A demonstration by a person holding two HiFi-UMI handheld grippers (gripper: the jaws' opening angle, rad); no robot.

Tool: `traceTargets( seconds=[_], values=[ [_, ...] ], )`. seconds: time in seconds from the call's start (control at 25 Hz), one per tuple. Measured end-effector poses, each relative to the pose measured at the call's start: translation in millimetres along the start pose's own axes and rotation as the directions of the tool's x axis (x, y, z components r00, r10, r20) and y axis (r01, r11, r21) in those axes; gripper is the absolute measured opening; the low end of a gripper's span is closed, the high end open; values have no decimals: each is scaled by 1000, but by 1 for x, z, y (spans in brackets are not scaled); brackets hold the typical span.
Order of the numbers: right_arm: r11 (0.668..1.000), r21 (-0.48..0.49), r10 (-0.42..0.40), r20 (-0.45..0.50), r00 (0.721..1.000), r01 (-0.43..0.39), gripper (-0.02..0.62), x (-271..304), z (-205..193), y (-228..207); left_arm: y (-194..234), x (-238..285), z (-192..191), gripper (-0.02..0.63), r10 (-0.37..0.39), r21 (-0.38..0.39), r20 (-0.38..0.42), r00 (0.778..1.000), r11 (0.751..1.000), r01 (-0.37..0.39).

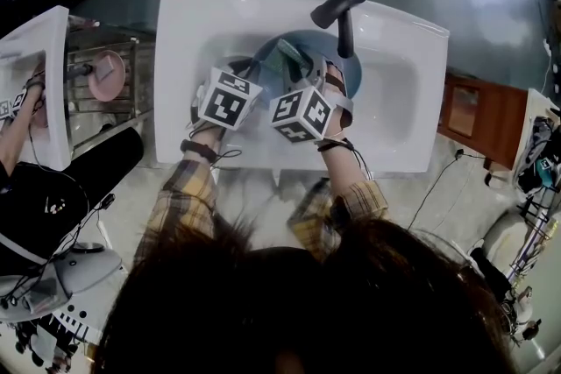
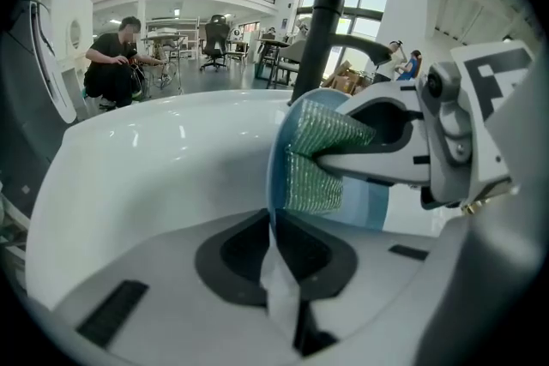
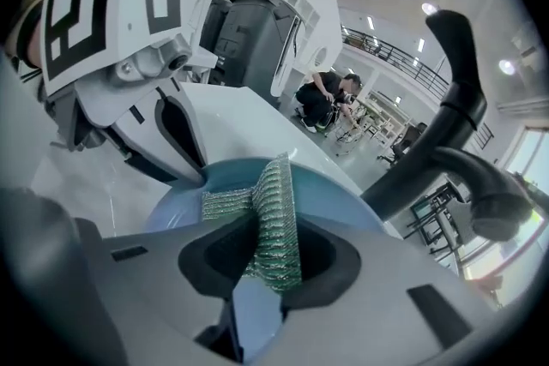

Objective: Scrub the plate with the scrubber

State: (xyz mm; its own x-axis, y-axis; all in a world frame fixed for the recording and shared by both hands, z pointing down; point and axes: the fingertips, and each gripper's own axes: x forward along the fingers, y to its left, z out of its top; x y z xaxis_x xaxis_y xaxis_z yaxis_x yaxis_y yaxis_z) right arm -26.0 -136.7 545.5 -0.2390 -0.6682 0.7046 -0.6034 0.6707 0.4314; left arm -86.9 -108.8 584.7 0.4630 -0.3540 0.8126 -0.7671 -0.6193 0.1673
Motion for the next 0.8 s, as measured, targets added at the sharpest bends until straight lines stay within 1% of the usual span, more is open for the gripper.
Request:
traceTargets(
  seconds=[0.2, 0.4, 0.56, 0.68, 0.8],
  values=[
    [996, 12, 91, -51, 995, -91, 97, 4, -11, 25, 2, 2, 0, 25, 4, -11, 0, 1000, 1000, -4],
    [984, -3, 174, -132, 976, -176, 97, 5, -28, 48, 4, 3, 0, 25, 8, -15, -2, 1000, 1000, -8],
    [977, -13, 205, -183, 961, -211, 97, 2, -41, 57, 4, 4, -2, 25, 12, -20, 0, 1000, 1000, -12],
    [971, -11, 230, -217, 949, -238, 98, -2, -56, 61, 5, 5, -3, 25, 19, -6, -6, 1000, 1000, -19],
    [969, -28, 230, -252, 940, -244, 101, -10, -76, 58, 4, 5, -2, 25, 18, 5, -11, 1000, 1000, -18]
  ],
)
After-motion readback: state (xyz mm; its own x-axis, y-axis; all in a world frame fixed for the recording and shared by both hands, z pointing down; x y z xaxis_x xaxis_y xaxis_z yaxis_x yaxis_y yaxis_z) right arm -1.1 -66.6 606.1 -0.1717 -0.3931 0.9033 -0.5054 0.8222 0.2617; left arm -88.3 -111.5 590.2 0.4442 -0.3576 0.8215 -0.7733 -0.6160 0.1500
